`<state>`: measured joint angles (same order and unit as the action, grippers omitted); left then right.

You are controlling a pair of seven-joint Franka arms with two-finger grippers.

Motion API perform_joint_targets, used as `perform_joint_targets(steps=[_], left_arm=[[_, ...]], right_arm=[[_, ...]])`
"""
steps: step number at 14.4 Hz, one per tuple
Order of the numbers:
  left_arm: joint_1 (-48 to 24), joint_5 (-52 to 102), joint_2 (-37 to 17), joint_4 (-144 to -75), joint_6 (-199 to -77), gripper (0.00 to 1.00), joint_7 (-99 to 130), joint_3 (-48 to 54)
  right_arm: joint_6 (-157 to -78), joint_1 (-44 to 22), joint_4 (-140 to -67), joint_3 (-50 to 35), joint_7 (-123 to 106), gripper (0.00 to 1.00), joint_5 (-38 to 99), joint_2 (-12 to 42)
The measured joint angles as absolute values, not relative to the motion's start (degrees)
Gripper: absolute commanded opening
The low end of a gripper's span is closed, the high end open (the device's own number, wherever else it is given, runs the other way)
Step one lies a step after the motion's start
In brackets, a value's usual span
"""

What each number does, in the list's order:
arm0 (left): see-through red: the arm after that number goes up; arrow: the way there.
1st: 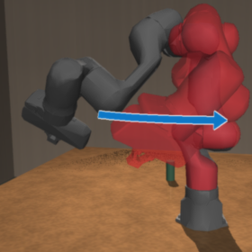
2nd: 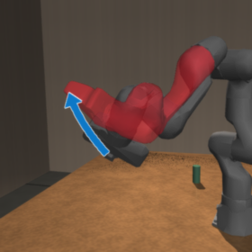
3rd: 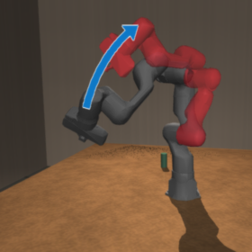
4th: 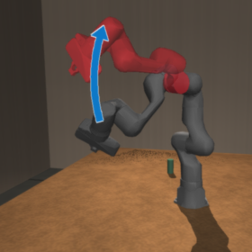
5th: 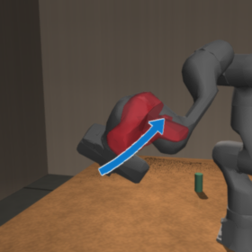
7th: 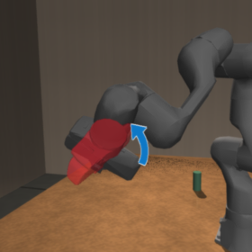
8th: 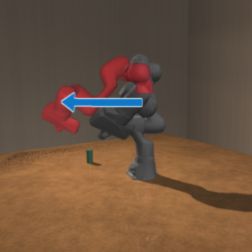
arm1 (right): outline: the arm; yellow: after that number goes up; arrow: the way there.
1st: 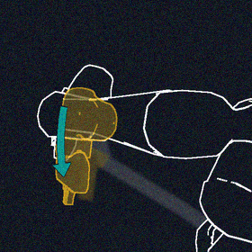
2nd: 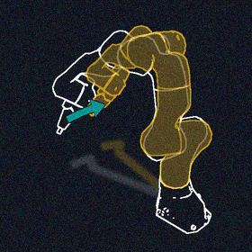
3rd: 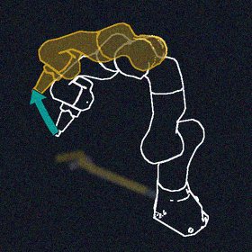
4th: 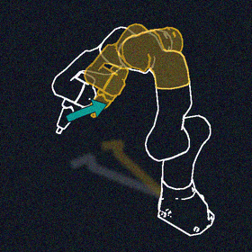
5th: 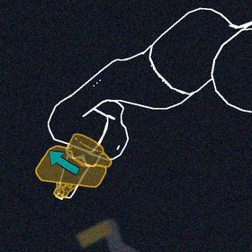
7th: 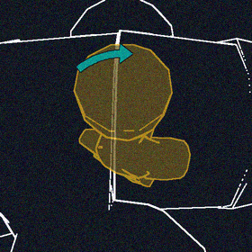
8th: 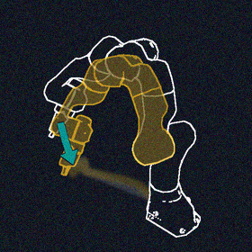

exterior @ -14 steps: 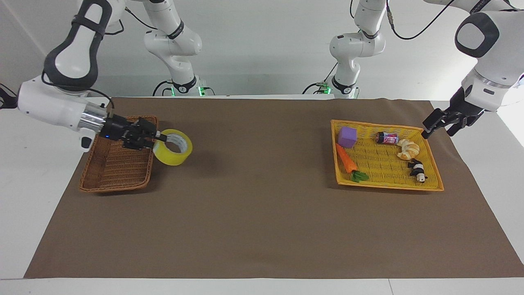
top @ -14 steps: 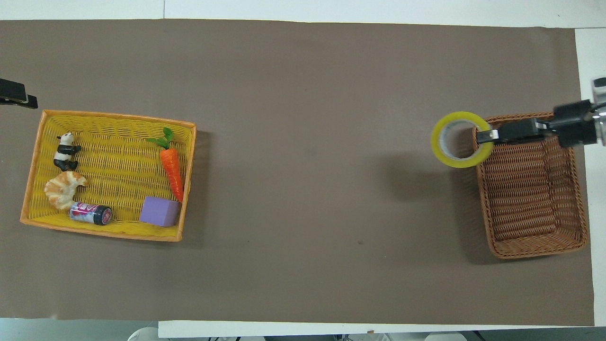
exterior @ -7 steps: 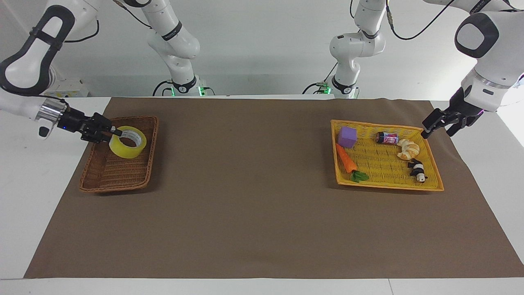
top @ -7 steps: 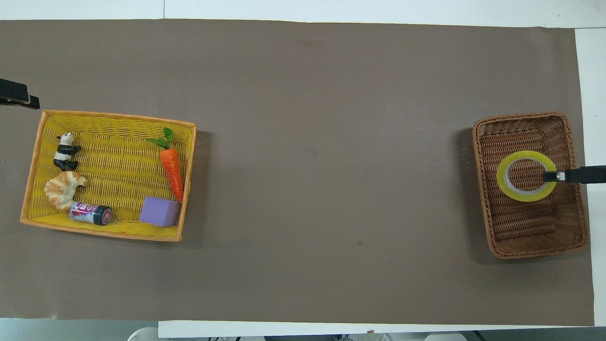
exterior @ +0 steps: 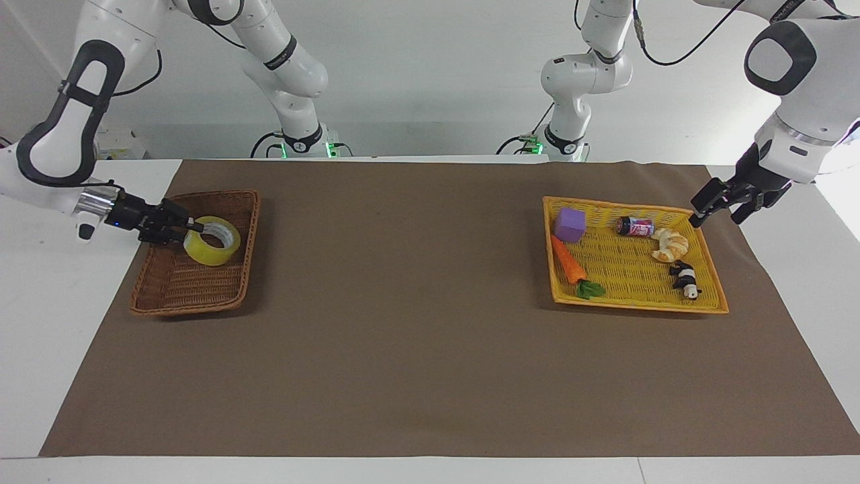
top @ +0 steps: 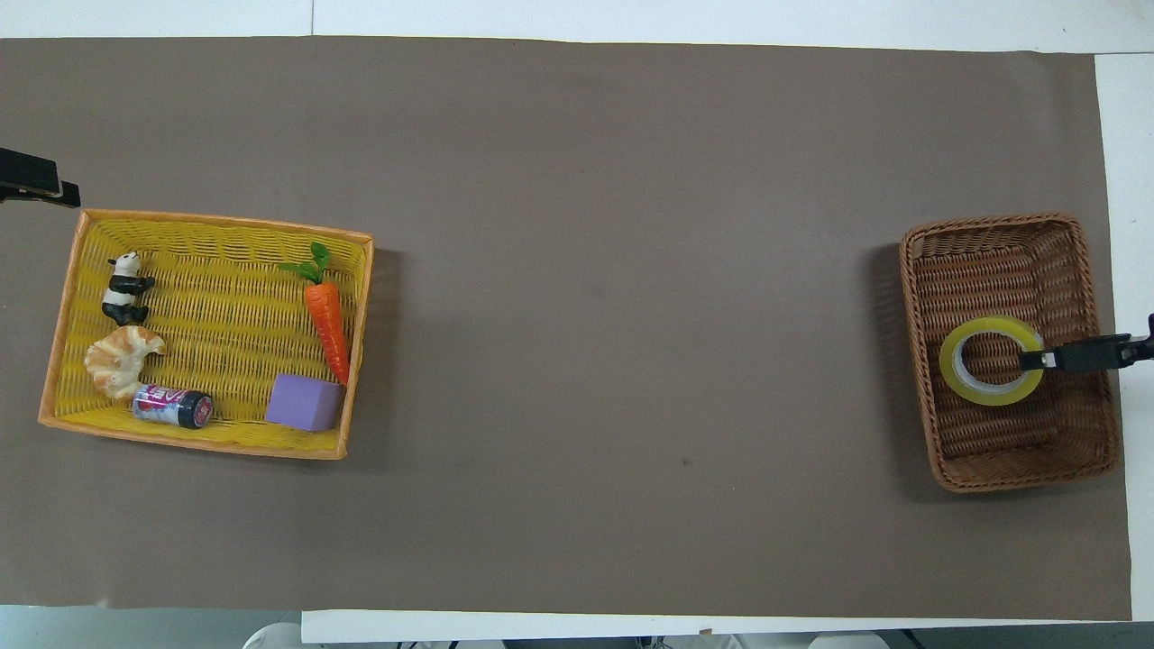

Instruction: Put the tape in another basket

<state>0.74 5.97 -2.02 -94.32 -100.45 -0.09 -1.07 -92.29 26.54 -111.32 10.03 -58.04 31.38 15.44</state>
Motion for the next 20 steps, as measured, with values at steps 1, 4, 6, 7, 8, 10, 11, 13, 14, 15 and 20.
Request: perform_joint_targets(steps=[1,4,6,7,8,10,11,13,14,15,20], left_arm=[[0.74,5.49,-2.01,-94.32,-100.51,1.0,-0.09,-1.07],[0.65,1.51,-1.72,-94.31,-100.48,1.0,-0.14,-0.8],[0.44,0.79,-1.31,-94.31,-100.28,1.0,-0.28,-0.74],[0.24,0.64,-1.11,-94.31,-99.81,1.0,-0.35,-0.65],[0.17,0.52,-0.9,-94.3,-98.57,1.0,-0.35,-0.48],[0.14,0.27,-0.55,-94.07,-95.74,1.0,-0.39,-0.3],[0.13,0.24,-0.42,-93.81,-94.53,1.0,-0.58,-0.28],[-0.1,0.22,-0.36,-92.76,-91.97,1.0,-1.17,-0.27],[-0.39,0.19,-0.35,-92.14,-90.85,1.0,-1.2,-0.27],[-0.72,0.11,-0.35,-91.58,-89.78,1.0,-1.2,-0.26],[-1.42,-0.19,-0.5,-89.96,-85.49,1.0,-1.2,-0.25]], right_arm=[[-92.69,26.23,-111.28,9.85,-58.04,1.0,30.44,15.18],[-95.47,24.37,-110.31,9.64,-58.26,1.0,26.23,14.22],[-96.3,21.71,-107.86,9.58,-57.98,1.0,22.12,12.2],[-96.3,19.98,-106.46,9.55,-56.75,1.0,20.49,10.62],[-96.29,18.17,-105.37,9.52,-54.6,1.0,19.07,8.86],[-95.9,14.19,-103.54,9.41,-47.62,1.0,15.3,5.31],[-94.97,12.22,-102.64,9.34,-43.52,1.0,13.27,3.79],[-91.59,8.49,-100.27,9.19,-34.23,1.0,9.28,1.66],[-89.73,7.01,-98.7,9.14,-29.26,1.0,7.46,1.05],[-87.61,5.78,-97.0,9.1,-24.57,1.0,6.0,0.73],[-81.27,3.48,-91.79,8.76,-12.47,1.0,0.52,-0.88]])
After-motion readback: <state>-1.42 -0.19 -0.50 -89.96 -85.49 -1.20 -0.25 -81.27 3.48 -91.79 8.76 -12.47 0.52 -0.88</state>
